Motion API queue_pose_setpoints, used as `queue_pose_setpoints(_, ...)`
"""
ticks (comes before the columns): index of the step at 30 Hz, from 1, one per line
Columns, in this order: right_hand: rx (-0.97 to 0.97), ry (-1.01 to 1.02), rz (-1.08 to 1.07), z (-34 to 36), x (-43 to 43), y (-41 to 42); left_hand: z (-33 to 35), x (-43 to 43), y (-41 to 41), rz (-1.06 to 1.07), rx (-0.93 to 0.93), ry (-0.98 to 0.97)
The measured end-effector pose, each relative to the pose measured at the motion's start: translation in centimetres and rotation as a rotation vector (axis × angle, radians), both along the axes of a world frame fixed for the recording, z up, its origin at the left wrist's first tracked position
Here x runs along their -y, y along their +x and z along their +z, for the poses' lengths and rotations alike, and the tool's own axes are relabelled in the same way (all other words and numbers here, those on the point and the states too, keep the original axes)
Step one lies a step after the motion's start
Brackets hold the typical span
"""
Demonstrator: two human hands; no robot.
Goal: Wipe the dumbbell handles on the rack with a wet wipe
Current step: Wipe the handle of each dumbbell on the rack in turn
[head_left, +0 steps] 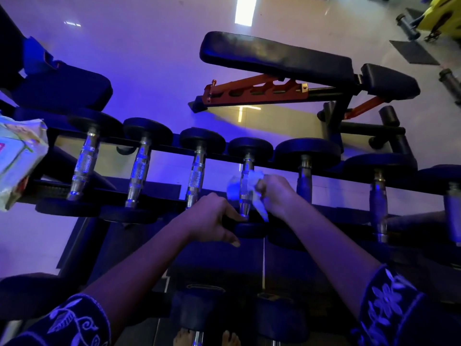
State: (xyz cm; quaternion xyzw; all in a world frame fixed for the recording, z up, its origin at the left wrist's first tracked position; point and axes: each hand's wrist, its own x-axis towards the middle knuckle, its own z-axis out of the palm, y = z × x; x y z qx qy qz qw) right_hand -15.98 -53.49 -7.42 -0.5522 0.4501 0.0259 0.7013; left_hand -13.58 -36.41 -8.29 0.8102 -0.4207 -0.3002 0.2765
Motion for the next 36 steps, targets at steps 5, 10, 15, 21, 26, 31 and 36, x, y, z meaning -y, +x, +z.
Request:
queue_pose_setpoints(5,0.001,0.202,-0.043,0.4,0.5,1.7,0.1,0.0,-0.1,0.01,-0.005,-0.011)
queue_pose_setpoints(10,-0.057,0.186,0.057,0.0,0.4,-0.1,0.2,0.0,0.0,0.012,0.004,-0.03)
queue_pose_setpoints(15,0.039,0.161,0.01,0.4,1.4,2.7,0.0,0.0,-0.1,0.004,-0.001,-0.021)
queue_pose_setpoints(21,-0.018,-0.109,0.375,0.0,0.5,-2.8,-0.1,0.0,0.0,0.009,0.027,-0.018)
queue_pose_setpoints(26,0.034,-1.127,0.466,-0.5,-2.6,-3.6,-0.1,0.1,0.0,0.003,0.03,-0.006)
queue_pose_setpoints(31,0.099,-1.092,0.315,0.5,-0.4,0.7,-0.5,0.1,-0.2,0.025,0.051,-0.007)
queue_pose_setpoints(36,0.085,-1.197,0.534,-0.7,-3.4,-5.0,-0.5,0.2,0.0,0.018,0.064,0.004)
